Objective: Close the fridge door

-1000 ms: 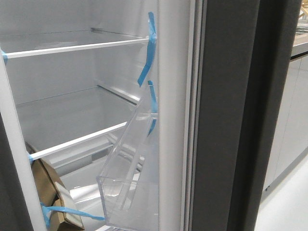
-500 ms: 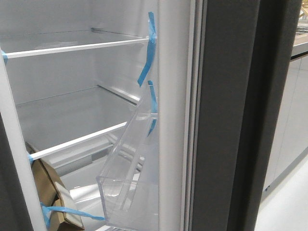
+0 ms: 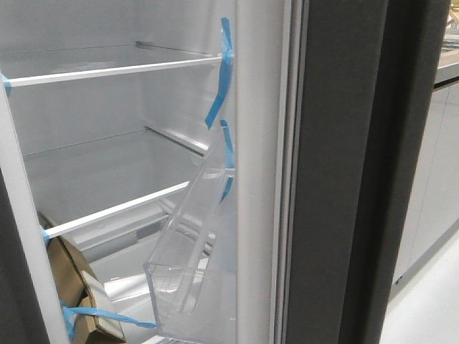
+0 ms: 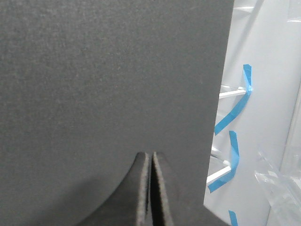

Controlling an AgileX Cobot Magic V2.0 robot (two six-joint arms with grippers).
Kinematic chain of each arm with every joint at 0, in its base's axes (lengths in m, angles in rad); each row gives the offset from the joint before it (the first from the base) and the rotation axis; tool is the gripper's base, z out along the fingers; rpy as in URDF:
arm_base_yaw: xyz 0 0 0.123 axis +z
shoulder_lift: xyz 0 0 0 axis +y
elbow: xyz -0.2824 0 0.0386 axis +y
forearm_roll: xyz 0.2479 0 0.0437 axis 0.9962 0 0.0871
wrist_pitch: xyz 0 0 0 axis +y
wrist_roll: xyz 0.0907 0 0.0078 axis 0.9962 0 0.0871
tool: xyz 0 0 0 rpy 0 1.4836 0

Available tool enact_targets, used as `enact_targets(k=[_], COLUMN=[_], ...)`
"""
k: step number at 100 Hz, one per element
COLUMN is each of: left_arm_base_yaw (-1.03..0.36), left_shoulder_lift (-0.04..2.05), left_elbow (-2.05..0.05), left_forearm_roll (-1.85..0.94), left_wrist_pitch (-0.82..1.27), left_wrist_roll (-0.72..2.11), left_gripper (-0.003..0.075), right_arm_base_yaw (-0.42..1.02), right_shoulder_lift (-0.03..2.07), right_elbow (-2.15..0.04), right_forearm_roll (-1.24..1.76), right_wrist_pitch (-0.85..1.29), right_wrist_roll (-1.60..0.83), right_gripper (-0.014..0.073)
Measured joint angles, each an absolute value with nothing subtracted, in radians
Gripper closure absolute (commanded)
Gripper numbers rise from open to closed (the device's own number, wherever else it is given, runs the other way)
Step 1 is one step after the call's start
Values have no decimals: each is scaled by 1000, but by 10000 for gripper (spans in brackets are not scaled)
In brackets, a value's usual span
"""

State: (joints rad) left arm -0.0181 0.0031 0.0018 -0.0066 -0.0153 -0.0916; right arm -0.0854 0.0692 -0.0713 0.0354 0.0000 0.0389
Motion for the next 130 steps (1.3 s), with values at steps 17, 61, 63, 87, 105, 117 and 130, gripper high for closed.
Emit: enact_targets(k=[17, 61, 63, 87, 105, 117, 130], left_arm_base_yaw=[-18, -18, -18, -18, -18, -18, -18], left_shoulder_lift=[3, 3, 3, 3, 3, 3, 3], left_elbow=[2, 2, 2, 2, 2, 2, 2], left_forearm_roll=[-7, -7, -7, -7, -7, -7, -7], left_wrist_pitch=[-15, -15, -15, -15, -15, -15, -15], left_wrist_roll=[-92, -92, -92, -92, -92, -92, -92], left_gripper=[741, 741, 741, 741, 741, 741, 741], right_arm_base_yaw=[-85, 71, 83, 218, 307, 355, 396], right_shoulder_lift=[260, 668, 682, 775, 789, 795, 796], right_elbow=[-259, -859, -879, -1007, -1024, -1024, -1024], right_forearm_roll=[35, 35, 35, 38, 60, 62, 64], right_wrist_pitch=[0, 159, 169, 247, 249, 248, 248], right_wrist_roll=[39, 39, 39, 39, 39, 39, 39], right_gripper=[670, 670, 670, 670, 670, 670, 670])
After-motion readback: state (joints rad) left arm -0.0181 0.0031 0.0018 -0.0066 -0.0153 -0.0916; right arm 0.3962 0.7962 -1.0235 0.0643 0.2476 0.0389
